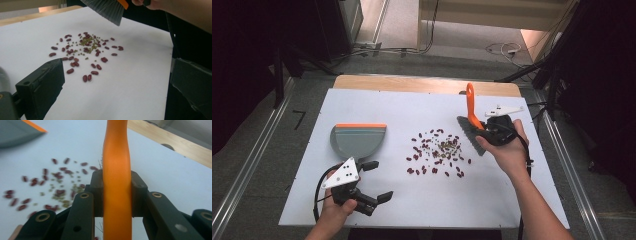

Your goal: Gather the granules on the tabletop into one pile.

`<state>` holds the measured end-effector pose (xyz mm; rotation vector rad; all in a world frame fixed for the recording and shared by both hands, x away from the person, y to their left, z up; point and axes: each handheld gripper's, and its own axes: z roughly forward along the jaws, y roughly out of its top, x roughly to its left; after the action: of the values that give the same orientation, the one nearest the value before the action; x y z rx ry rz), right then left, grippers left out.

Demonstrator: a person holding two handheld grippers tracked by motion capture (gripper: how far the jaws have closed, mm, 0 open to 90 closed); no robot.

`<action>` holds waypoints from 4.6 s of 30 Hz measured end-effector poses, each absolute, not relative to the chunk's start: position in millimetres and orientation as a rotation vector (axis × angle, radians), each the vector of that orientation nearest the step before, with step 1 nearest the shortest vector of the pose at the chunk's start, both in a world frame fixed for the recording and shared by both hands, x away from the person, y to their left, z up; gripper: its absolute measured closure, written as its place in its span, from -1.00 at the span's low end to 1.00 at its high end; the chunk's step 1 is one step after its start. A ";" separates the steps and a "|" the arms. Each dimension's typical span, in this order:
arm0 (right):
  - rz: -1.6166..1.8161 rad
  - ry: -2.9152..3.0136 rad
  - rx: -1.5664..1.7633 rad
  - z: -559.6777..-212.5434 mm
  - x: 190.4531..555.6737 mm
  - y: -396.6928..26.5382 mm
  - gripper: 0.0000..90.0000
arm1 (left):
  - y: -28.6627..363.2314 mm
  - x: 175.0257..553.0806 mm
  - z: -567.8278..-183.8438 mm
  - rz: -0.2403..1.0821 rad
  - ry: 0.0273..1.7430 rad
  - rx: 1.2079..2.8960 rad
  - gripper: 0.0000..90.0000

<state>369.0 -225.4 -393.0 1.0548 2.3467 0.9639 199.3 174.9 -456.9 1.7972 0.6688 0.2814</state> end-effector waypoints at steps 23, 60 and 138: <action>0.280 2.375 0.870 -447.8 430.1 -147.7 0.53 | 189.1 201.7 -461.1 0.284 0.732 1.768 -1.00; 0.479 2.480 0.639 -414.4 414.5 -125.6 0.53 | 187.8 202.4 -461.8 0.277 0.727 1.779 -1.00; 0.412 2.690 -0.105 -452.3 351.6 -70.6 0.52 | 193.2 203.9 -467.4 0.259 0.731 1.786 -1.00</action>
<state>351.6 -70.6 -452.3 -0.1054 2.6899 0.4116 203.9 193.2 -467.4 1.7861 0.7307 0.2593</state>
